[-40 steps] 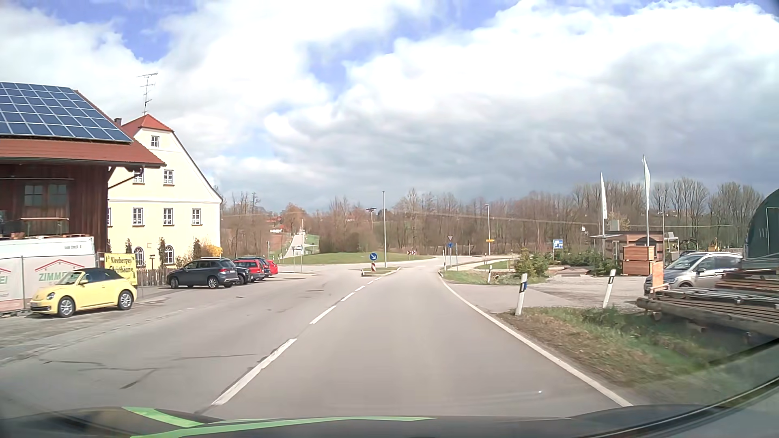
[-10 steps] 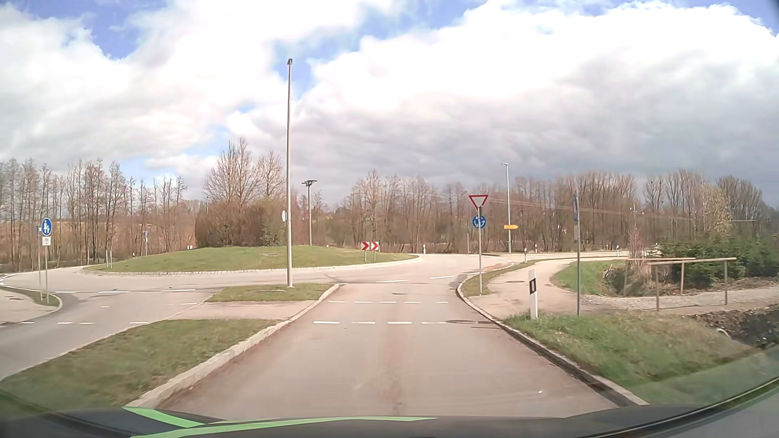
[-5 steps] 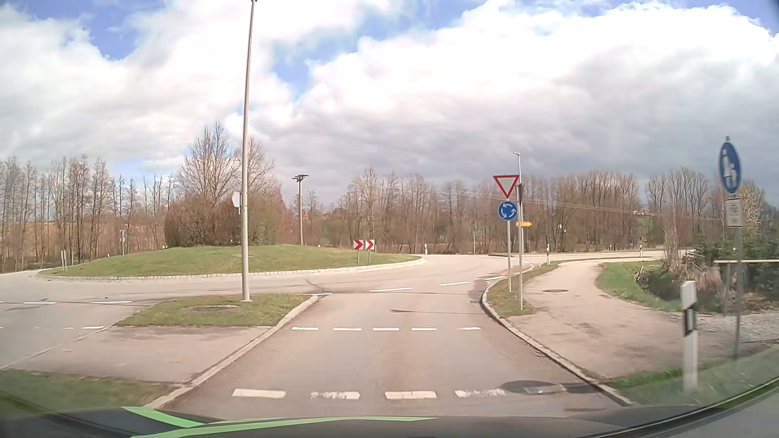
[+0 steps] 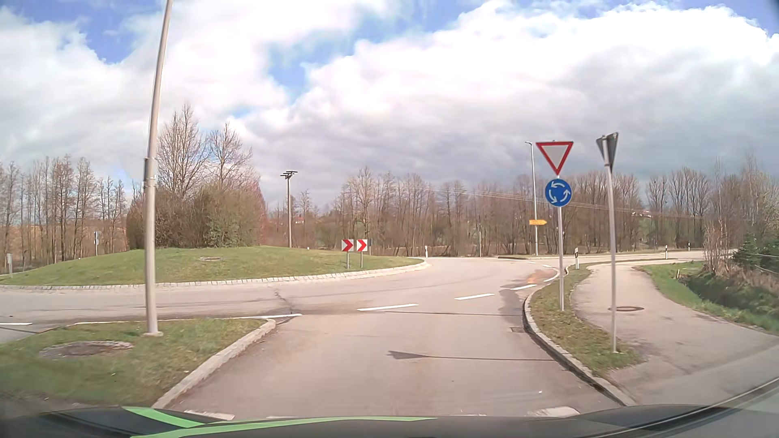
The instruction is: Follow the waypoints while adhering to traffic rules and regulations
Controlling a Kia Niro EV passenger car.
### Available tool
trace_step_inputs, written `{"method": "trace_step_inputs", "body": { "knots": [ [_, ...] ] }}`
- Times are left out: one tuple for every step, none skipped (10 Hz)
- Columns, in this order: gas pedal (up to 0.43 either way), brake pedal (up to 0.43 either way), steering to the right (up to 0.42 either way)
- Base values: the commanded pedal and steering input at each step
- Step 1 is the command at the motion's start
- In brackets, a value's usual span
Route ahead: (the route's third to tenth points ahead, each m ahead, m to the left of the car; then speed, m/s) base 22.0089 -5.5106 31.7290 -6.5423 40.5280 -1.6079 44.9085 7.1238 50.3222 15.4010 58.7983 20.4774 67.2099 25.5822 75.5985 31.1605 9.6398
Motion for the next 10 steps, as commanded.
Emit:
{"method": "trace_step_inputs", "body": {
  "knots": [
    [0.000,0.195,0.036],
    [0.000,0.183,0.041],
    [0.000,0.171,0.047],
    [0.000,0.159,0.054],
    [0.000,0.152,0.063],
    [0.000,0.152,0.075],
    [0.000,0.146,0.083],
    [0.000,0.146,0.091],
    [0.000,0.146,0.100],
    [0.000,0.140,0.107]
  ]
}}
